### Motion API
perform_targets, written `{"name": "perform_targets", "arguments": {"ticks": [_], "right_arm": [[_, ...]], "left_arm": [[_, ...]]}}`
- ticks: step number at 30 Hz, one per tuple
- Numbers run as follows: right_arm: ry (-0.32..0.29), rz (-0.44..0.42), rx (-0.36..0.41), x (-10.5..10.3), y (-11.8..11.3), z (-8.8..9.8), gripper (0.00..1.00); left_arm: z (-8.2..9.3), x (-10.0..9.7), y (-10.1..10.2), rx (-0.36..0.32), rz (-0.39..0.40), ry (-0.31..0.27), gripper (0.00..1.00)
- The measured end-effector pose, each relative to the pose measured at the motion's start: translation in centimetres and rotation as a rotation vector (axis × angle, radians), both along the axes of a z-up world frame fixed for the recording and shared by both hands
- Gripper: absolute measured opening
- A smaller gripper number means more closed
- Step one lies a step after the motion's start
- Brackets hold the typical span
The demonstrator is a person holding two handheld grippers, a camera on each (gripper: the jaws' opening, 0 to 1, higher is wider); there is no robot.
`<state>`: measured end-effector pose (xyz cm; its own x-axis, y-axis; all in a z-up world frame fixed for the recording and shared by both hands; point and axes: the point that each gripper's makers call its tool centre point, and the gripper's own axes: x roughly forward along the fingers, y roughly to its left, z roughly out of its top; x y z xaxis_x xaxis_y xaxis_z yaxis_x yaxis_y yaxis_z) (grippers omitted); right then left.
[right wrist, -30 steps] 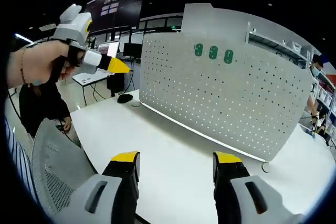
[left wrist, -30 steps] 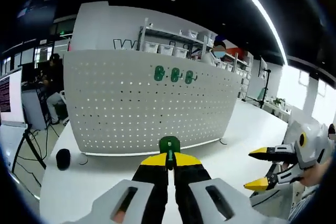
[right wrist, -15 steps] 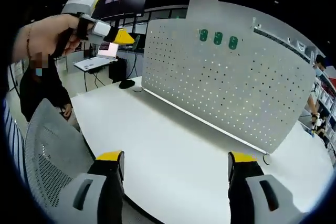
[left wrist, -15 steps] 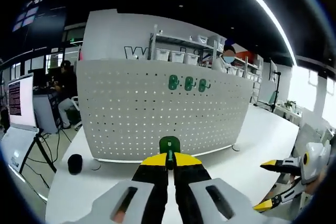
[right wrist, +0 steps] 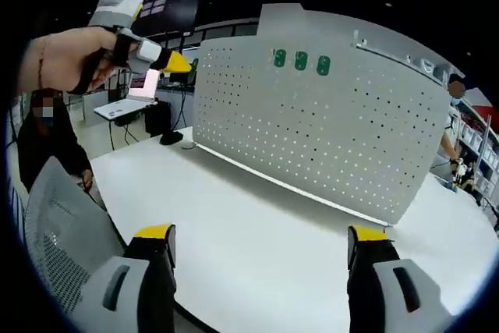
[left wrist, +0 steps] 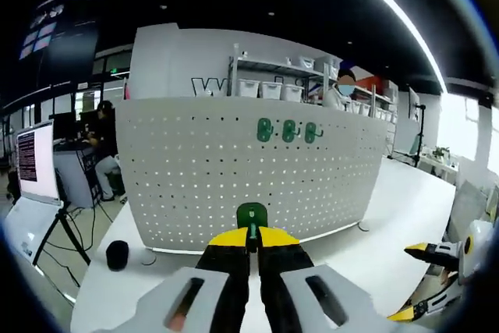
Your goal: Insert the hook assembly into the mounting plate slot until the hook locks in place.
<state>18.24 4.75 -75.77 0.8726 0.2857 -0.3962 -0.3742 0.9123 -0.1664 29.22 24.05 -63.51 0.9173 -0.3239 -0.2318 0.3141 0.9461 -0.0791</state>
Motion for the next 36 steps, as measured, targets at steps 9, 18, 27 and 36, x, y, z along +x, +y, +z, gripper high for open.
{"name": "perform_targets", "arguments": {"ticks": [9, 18, 27, 36], "right_arm": [[0.057, 0.023, -0.062, -0.1, 0.5, -2.4, 0.87], [0.015, 0.01, 0.065, 0.4, 0.8, -1.1, 0.82], [0.09, 0.017, 0.045, 0.3, 0.9, -2.5, 0.83], [0.091, -0.039, 0.066, 1.1, -0.4, -1.8, 0.82]], "left_arm": [[0.5, 2.1, -0.7, 0.029, 0.016, -0.027, 0.02], [-0.1, 3.7, -0.4, 0.024, 0.045, -0.033, 0.02], [1.2, 6.3, -1.1, 0.035, 0.04, -0.064, 0.02], [3.4, 10.1, -2.0, 0.047, 0.039, -0.115, 0.02]]}}
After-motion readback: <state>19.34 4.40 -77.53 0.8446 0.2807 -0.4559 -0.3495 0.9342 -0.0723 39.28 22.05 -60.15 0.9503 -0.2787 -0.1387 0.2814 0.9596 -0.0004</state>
